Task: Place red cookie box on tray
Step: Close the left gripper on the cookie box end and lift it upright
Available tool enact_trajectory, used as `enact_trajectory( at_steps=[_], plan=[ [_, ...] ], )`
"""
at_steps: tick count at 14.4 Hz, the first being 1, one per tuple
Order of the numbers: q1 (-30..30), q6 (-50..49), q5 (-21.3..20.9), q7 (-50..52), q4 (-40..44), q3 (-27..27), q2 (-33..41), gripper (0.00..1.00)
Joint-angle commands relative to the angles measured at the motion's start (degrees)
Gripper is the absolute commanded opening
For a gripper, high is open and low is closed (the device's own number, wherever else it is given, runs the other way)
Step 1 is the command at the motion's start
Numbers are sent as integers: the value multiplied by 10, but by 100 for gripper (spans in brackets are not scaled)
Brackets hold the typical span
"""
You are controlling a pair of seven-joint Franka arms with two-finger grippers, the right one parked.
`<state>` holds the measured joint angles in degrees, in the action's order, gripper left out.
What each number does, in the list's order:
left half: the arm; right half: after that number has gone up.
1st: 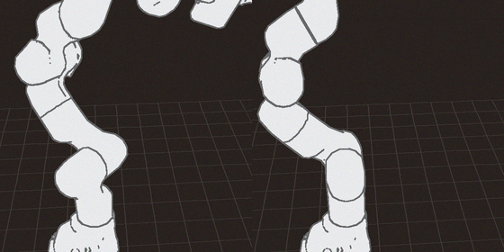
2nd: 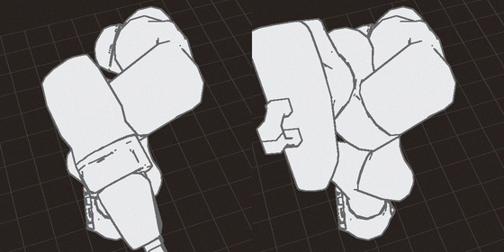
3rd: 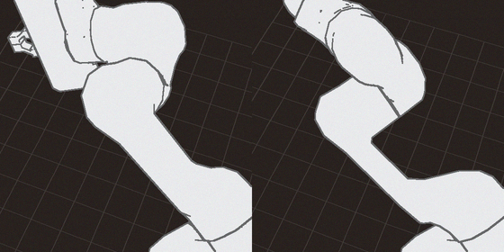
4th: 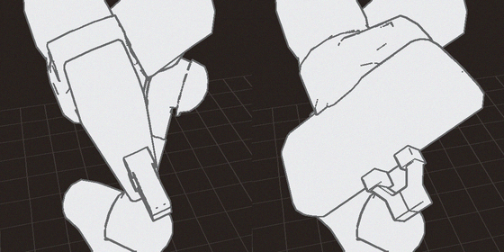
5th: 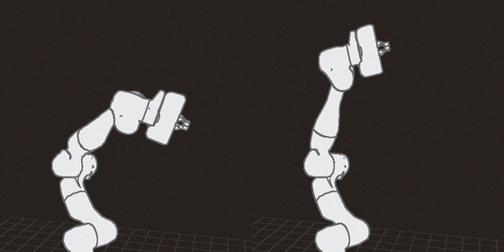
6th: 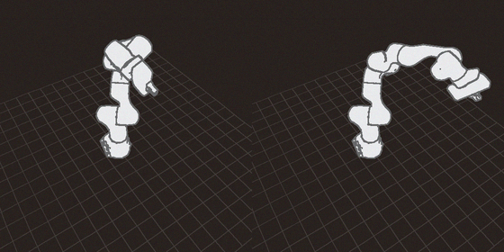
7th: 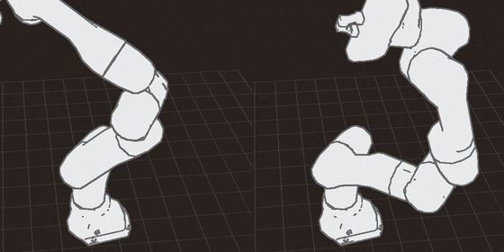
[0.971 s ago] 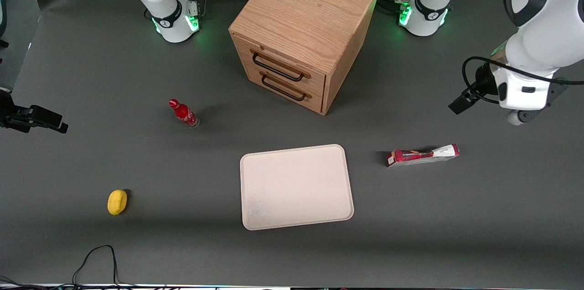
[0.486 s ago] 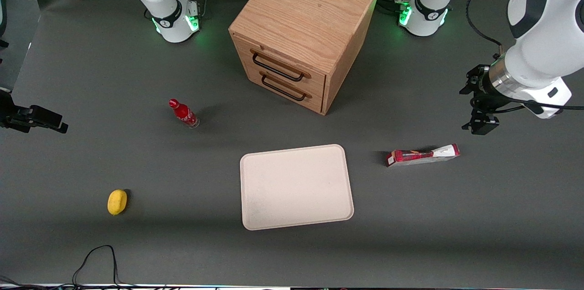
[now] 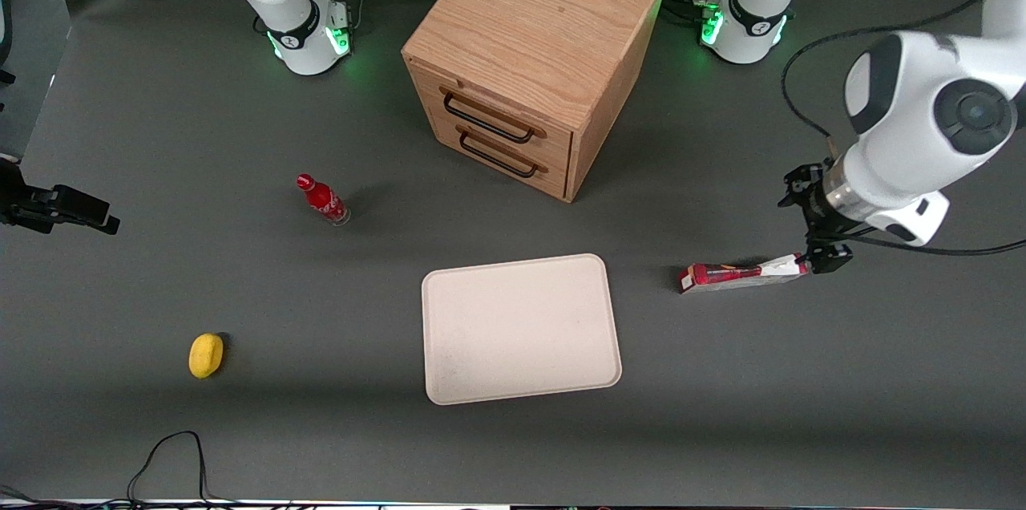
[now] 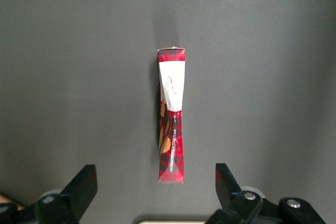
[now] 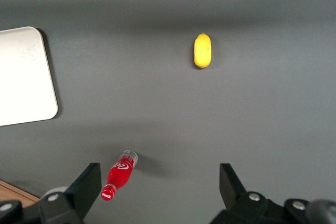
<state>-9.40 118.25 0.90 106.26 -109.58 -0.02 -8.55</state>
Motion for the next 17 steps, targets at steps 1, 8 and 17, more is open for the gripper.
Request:
enact_trajectory(
  at_steps=[1,8,17],
  plan=[
    [0,76,2,18,-48,1,-15,100],
    [0,200,-4,19,-82,2,-100,100],
    [0,231,-23,17,-81,2,-136,22]
  ],
)
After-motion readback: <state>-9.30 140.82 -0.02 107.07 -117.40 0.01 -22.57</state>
